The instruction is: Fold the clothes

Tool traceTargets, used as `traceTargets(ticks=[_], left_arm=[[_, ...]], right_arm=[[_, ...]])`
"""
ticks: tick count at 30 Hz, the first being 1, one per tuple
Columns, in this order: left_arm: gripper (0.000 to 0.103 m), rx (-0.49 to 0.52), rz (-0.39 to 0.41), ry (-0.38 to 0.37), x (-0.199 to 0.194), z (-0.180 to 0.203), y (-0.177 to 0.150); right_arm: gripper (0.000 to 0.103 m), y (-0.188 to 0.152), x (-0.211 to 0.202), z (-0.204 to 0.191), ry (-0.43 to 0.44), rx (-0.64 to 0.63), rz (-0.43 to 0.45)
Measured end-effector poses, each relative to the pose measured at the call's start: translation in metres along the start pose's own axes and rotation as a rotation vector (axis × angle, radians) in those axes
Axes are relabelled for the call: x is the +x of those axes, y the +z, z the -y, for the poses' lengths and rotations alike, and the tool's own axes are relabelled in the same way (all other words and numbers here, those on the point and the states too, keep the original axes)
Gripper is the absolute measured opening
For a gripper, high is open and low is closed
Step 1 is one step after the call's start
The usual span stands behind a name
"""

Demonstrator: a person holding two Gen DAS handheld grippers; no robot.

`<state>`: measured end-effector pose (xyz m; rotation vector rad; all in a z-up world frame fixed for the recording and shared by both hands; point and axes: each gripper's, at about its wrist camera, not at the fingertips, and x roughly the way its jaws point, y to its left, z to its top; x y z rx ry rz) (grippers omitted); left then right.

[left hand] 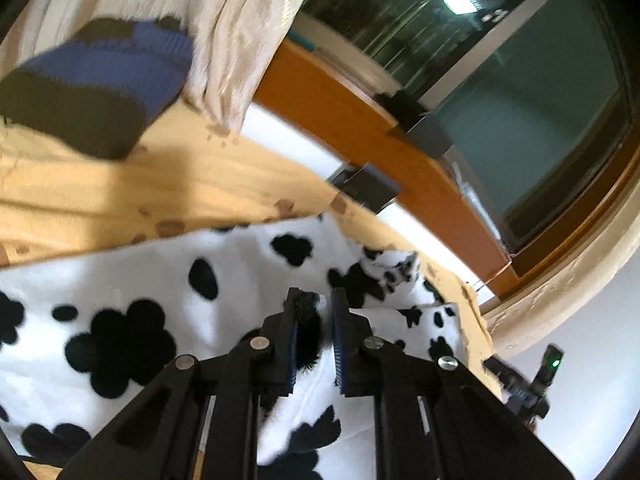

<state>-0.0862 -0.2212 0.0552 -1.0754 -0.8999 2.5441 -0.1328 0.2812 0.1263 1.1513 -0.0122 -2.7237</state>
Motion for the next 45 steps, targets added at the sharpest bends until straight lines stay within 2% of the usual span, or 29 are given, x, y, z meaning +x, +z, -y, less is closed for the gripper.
traceTargets(ticks=[2,6,11,13,15,20,24,27,30,33,35,37,39,43,45], left_arm=[[0.016,-0.016,-0.006,0.020,0.005,-0.004,0.000],[0.017,-0.031,-0.014,0.061,0.013,-0.010,0.004],[0.017,-0.052,-0.042,0.074,0.019,-0.019,0.002],[0.018,-0.064,-0.057,0.080,0.022,-0.024,0.000],[0.018,-0.085,-0.077,0.087,0.027,-0.030,-0.003],[0.020,-0.099,-0.125,0.087,0.041,-0.033,-0.012],[0.023,-0.098,-0.136,0.104,0.043,-0.033,-0.012],[0.026,-0.107,-0.139,0.112,0.042,-0.036,-0.010],[0.030,-0.113,-0.141,0.111,0.042,-0.036,-0.010],[0.041,-0.107,-0.141,0.112,0.044,-0.030,-0.011],[0.049,-0.097,-0.140,0.116,0.045,-0.026,-0.011],[0.051,-0.082,-0.141,0.127,0.045,-0.021,-0.012],[0.052,-0.055,-0.143,0.147,0.046,-0.017,-0.014],[0.052,0.017,-0.147,0.188,0.050,-0.008,-0.017],[0.053,0.064,-0.148,0.213,0.052,-0.002,-0.019]], right_arm=[[0.094,0.018,0.004,-0.001,-0.002,-0.014,0.007],[0.094,0.043,0.027,-0.036,0.090,-0.120,-0.025],[0.094,0.033,0.072,-0.087,0.132,-0.315,-0.137],[0.094,0.021,0.088,-0.090,0.072,-0.387,-0.187],[0.094,0.018,0.092,-0.080,0.080,-0.378,-0.195],[0.094,0.024,0.089,-0.032,-0.072,-0.277,-0.183],[0.094,0.022,0.077,-0.008,-0.071,-0.214,-0.175],[0.094,0.017,0.048,-0.012,-0.060,-0.270,-0.101],[0.094,0.005,0.013,-0.024,0.012,-0.372,-0.047],[0.094,-0.011,0.007,-0.044,0.046,-0.530,-0.074],[0.094,-0.026,0.017,-0.060,-0.037,-0.644,-0.083],[0.094,-0.033,0.031,-0.067,-0.185,-0.692,-0.082],[0.094,-0.028,0.035,-0.059,-0.250,-0.637,-0.071],[0.094,-0.016,0.025,-0.015,-0.226,-0.385,-0.071],[0.094,-0.021,0.028,0.001,-0.246,-0.344,-0.108]])
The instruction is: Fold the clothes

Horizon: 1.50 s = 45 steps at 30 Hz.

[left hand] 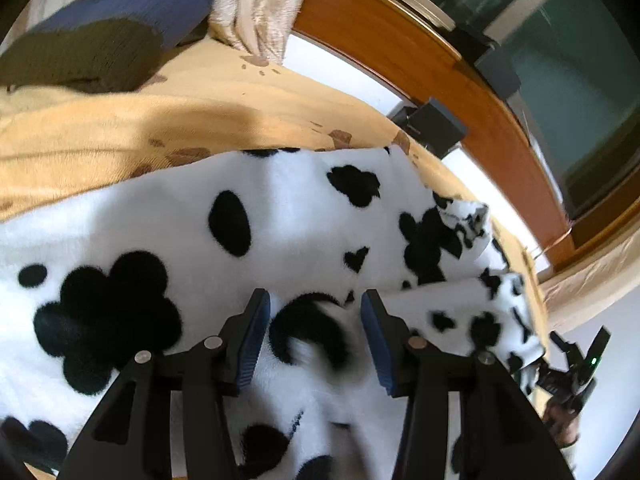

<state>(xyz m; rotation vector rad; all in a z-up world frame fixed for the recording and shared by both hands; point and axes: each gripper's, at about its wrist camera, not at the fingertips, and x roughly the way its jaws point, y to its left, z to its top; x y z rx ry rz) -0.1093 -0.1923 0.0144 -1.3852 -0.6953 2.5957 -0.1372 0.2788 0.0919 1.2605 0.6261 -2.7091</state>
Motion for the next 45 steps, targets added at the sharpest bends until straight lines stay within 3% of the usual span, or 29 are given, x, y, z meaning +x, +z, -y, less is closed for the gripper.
traceTargets(ticks=[3,5,7,10,14,18,21,24,26,33,36,41,45], left_arm=[[0.056,0.053,0.004,0.040,-0.001,0.007,-0.002],[0.057,0.083,0.007,0.065,-0.003,0.011,-0.003],[0.057,0.095,0.016,0.082,-0.008,0.013,-0.003],[0.060,0.080,0.109,0.079,-0.039,0.019,0.001],[0.078,0.114,0.235,0.031,-0.074,0.049,0.002],[0.080,0.205,0.190,-0.063,-0.060,0.090,-0.008],[0.080,0.235,0.106,-0.047,-0.023,0.104,-0.020],[0.080,0.192,0.035,-0.003,0.008,0.089,-0.027],[0.079,0.183,0.044,0.000,0.015,0.077,-0.027],[0.079,0.228,0.035,0.042,0.023,0.074,-0.019],[0.079,0.187,0.031,0.003,0.013,0.069,-0.015],[0.084,0.079,0.094,-0.047,-0.021,0.045,0.005],[0.086,0.051,-0.022,-0.135,-0.006,0.031,0.016]], right_arm=[[0.094,-0.016,0.008,0.013,0.052,0.053,-0.023],[0.094,-0.017,0.001,0.018,0.156,0.086,-0.004],[0.094,-0.016,-0.010,0.019,0.207,0.079,0.022],[0.094,-0.010,-0.031,0.021,0.235,0.038,0.054],[0.094,0.009,-0.057,0.027,0.340,0.104,0.125],[0.094,0.047,-0.056,0.025,0.437,0.249,0.178],[0.094,0.080,-0.032,-0.001,0.450,0.252,0.158],[0.094,0.094,0.012,-0.034,0.498,0.201,0.056],[0.094,0.089,0.046,-0.052,0.468,0.164,-0.047],[0.096,0.075,0.057,-0.065,0.391,0.050,0.028],[0.096,0.075,0.057,-0.067,0.377,0.039,0.033],[0.097,0.074,0.055,-0.065,0.368,0.032,0.035],[0.097,0.073,0.055,-0.064,0.375,0.036,0.038]])
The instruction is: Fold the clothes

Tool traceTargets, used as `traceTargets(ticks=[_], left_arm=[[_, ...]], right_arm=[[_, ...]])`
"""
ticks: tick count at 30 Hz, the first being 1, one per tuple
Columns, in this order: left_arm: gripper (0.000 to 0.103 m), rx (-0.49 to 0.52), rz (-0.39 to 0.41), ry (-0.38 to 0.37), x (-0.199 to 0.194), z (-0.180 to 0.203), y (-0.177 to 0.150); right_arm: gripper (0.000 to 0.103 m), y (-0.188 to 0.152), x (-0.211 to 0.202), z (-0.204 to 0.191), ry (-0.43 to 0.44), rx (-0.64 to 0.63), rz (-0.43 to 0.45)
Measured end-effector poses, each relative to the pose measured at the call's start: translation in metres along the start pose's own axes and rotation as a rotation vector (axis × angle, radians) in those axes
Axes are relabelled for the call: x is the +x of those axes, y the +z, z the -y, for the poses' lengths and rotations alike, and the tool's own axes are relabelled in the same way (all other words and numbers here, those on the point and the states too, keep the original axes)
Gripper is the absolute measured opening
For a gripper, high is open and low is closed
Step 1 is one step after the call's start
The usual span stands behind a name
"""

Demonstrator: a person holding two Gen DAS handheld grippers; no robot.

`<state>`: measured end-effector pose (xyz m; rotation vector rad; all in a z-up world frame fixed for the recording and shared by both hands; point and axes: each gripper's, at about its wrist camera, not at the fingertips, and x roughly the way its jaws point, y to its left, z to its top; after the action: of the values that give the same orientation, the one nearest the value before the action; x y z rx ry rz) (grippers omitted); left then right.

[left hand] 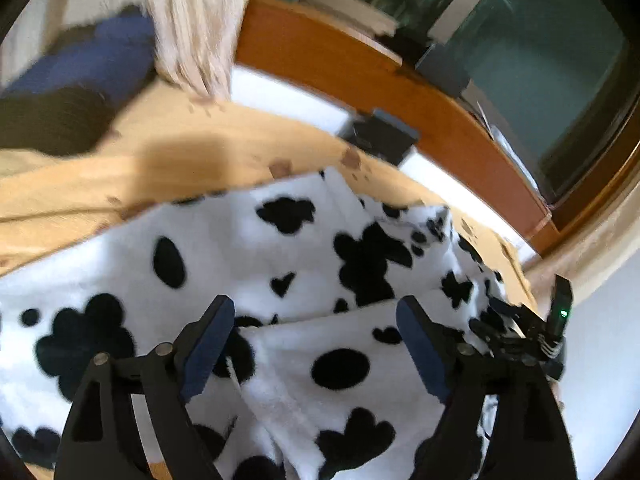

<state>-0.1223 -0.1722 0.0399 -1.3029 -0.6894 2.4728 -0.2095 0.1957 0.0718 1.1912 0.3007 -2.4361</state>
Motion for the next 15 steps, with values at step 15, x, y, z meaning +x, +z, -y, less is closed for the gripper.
traceTargets(ticks=[15], left_arm=[[0.083,0.022,0.001,0.090,0.001,-0.020,-0.005]], right_arm=[[0.099,-0.001,-0.003,0.004,0.038,0.021,0.007]])
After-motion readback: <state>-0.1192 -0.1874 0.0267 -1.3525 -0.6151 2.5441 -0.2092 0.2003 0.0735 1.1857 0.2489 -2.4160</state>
